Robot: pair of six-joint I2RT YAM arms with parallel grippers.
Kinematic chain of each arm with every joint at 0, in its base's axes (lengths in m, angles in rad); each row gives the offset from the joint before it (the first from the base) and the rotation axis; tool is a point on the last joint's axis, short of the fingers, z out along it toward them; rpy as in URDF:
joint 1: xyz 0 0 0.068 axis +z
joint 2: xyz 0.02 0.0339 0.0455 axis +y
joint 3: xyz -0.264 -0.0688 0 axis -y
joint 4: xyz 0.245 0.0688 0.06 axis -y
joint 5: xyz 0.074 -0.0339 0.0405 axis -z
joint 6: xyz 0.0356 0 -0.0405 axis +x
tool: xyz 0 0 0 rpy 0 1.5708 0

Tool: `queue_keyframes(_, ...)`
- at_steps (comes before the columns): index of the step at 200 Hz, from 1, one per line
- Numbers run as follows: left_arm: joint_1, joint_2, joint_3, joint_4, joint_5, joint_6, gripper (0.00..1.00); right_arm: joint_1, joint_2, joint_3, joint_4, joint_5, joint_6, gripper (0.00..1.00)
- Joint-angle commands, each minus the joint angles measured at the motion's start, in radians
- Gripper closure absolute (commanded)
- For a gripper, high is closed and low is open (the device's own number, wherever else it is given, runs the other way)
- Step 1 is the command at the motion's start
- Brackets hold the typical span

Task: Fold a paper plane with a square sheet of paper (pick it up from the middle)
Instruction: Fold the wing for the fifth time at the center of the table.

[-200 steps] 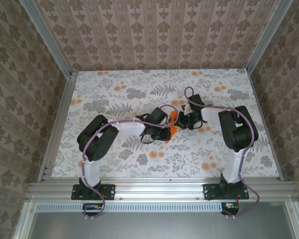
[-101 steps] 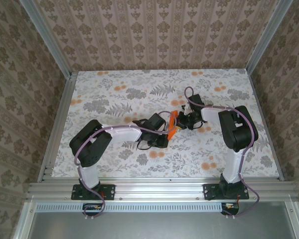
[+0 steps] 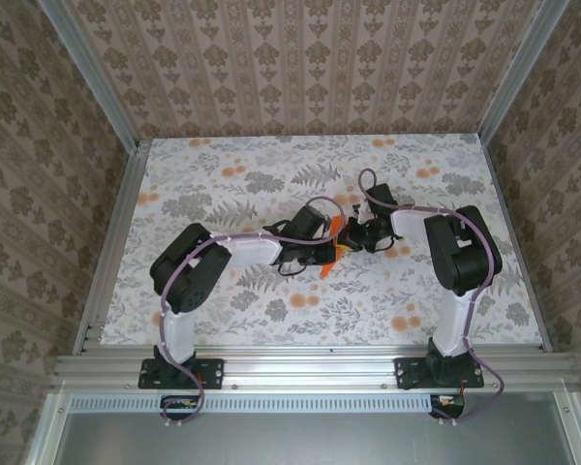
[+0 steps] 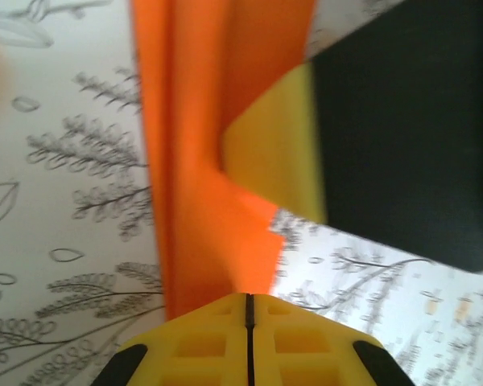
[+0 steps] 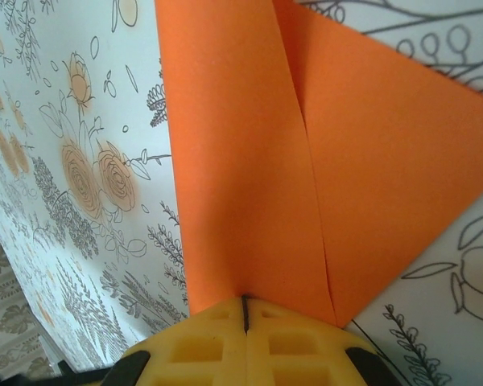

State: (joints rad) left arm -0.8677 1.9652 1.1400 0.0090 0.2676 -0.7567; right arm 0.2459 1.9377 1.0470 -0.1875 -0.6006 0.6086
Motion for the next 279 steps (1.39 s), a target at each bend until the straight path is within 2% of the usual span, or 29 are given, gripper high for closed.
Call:
queue_keyframes(1, 0.007, 0.011, -0.024, 0.020, -0.027, -0.033, 0.93, 0.000, 0.069, -0.058, -0.071, 0.160, 0.017, 0.95)
queue_keyframes(57, 0.013, 0.009, -0.109, 0.054, -0.051, -0.058, 0.96, -0.007, -0.014, -0.057, 0.035, 0.052, 0.037, 0.91)
queue_keyframes(117, 0.042, 0.017, -0.189, 0.157, 0.021, -0.059, 0.99, 0.003, -0.122, -0.094, 0.175, 0.002, 0.062, 0.90)
queue_keyframes(170, 0.062, 0.034, -0.209, 0.187, 0.064, -0.067, 0.99, 0.051, -0.051, -0.045, 0.138, 0.039, 0.057, 0.93)
queue_keyframes(205, 0.064, 0.049, -0.202, 0.184, 0.073, -0.070, 0.99, 0.063, -0.001, -0.005, 0.120, 0.011, 0.035, 0.93)
queue_keyframes(251, 0.063, 0.053, -0.186, 0.117, 0.076, -0.039, 0.99, 0.063, 0.036, 0.035, 0.109, 0.016, 0.023, 0.94)
queue_keyframes(279, 0.065, 0.059, -0.180, 0.075, 0.097, 0.000, 0.99, 0.058, 0.058, 0.075, 0.083, 0.079, 0.030, 0.93)
